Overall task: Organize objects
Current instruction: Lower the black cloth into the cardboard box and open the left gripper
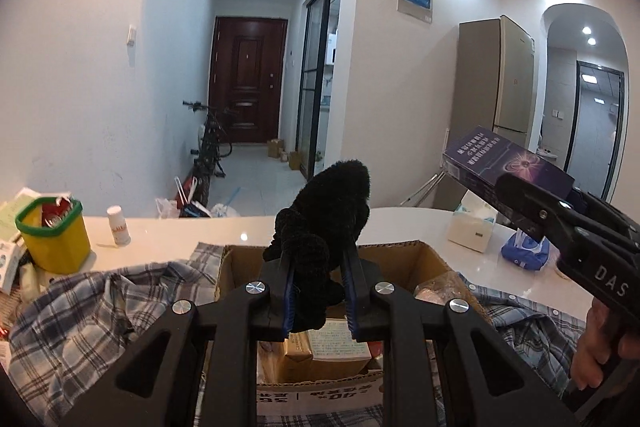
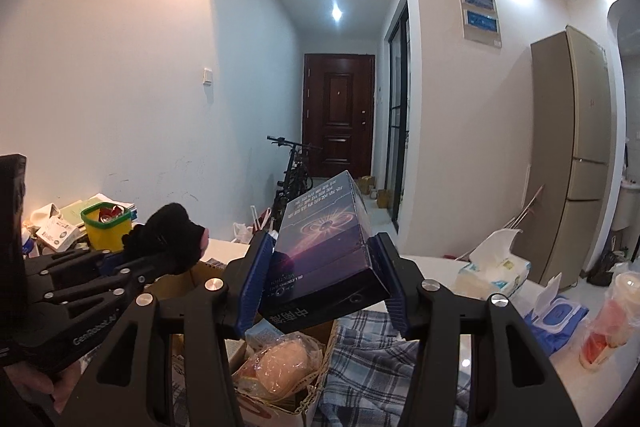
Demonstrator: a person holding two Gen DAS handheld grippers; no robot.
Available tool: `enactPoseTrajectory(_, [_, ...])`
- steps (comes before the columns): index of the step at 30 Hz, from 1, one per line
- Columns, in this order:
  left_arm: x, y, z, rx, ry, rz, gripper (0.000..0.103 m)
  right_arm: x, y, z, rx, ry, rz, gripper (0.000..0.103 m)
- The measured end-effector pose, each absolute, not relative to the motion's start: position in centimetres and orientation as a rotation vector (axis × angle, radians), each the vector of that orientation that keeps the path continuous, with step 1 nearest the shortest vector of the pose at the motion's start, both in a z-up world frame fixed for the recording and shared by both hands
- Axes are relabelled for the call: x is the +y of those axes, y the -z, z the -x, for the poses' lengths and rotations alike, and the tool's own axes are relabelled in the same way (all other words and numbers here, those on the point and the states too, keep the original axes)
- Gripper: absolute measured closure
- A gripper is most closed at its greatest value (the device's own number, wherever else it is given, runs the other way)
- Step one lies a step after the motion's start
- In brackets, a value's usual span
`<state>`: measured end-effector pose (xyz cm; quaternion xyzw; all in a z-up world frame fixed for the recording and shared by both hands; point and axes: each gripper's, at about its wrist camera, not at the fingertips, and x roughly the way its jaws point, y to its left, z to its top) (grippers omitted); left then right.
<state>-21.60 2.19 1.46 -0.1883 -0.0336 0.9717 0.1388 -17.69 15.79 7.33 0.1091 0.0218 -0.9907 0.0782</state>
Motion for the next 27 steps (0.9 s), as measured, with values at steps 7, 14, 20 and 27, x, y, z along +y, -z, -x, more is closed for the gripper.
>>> enactPoseTrajectory(7, [0.9, -0.4, 22.8, -0.129, -2.855, 0.621, 0.082, 16.0, -6.9, 18.8, 0.085, 2.937, -0.372, 0.052])
enactPoseTrajectory(14, [0.1, -1.2, 21.1, -0.139, -3.016, 0.539, 0.015, 15.1, -6.3, 19.2, 0.134, 2.908, -0.379, 0.052])
enactPoseTrajectory(20, [-3.2, -3.3, 19.3, -0.348, -3.012, 0.475, 0.015, 15.8, -6.0, 19.7, -0.010, 2.834, -0.441, 0.052])
enactPoseTrajectory(27, [-4.0, -2.6, 20.2, -0.285, -3.076, 0.516, 0.015, 14.1, -5.5, 21.1, -0.035, 2.871, -0.590, 0.052])
